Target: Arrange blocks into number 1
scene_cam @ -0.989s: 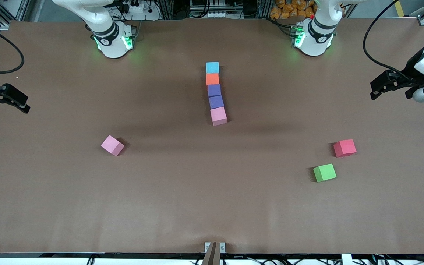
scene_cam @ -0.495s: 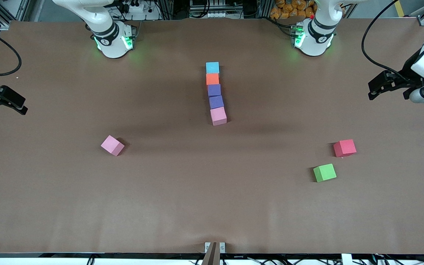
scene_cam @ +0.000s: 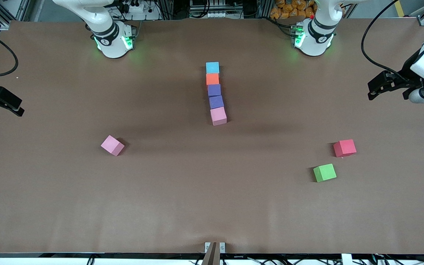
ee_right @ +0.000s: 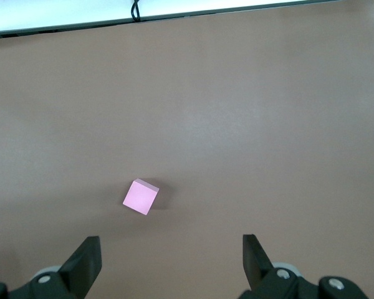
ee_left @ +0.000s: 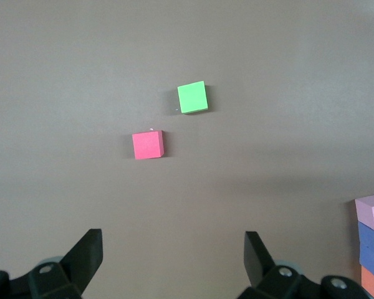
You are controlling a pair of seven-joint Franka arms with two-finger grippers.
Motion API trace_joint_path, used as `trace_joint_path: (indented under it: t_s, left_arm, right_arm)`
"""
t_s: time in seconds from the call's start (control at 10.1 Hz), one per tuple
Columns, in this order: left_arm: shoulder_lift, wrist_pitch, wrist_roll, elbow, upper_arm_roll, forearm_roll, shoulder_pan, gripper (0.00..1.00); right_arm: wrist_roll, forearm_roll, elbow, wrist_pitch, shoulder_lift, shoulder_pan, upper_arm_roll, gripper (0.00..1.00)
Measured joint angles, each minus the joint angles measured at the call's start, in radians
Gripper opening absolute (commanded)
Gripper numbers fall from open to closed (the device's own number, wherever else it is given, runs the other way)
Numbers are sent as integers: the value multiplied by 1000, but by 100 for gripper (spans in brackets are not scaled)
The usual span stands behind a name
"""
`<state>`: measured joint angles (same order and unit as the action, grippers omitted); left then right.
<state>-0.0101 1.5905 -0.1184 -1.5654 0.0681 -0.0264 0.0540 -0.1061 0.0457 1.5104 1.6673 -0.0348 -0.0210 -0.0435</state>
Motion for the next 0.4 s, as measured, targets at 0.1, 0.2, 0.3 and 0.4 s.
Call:
trace_joint_path:
  t_s: [0.1,0.2,0.3,0.4]
  left_arm:
    - [0,0,0,0,-1,0,-1,100]
    - [0,0,0,0,-2,0,-2,100]
    - [0,0,0,1,-1,0,-1,100]
    - [0,0,0,2,-1,0,-1,100]
  right_arm:
    - [0,0,0,2,0,1,0,100]
    - [0,0,0,9,0,3,0,100]
    - [0,0,0,16,-1,4,0,100]
    - [0,-1,0,19,-1,7,0,100]
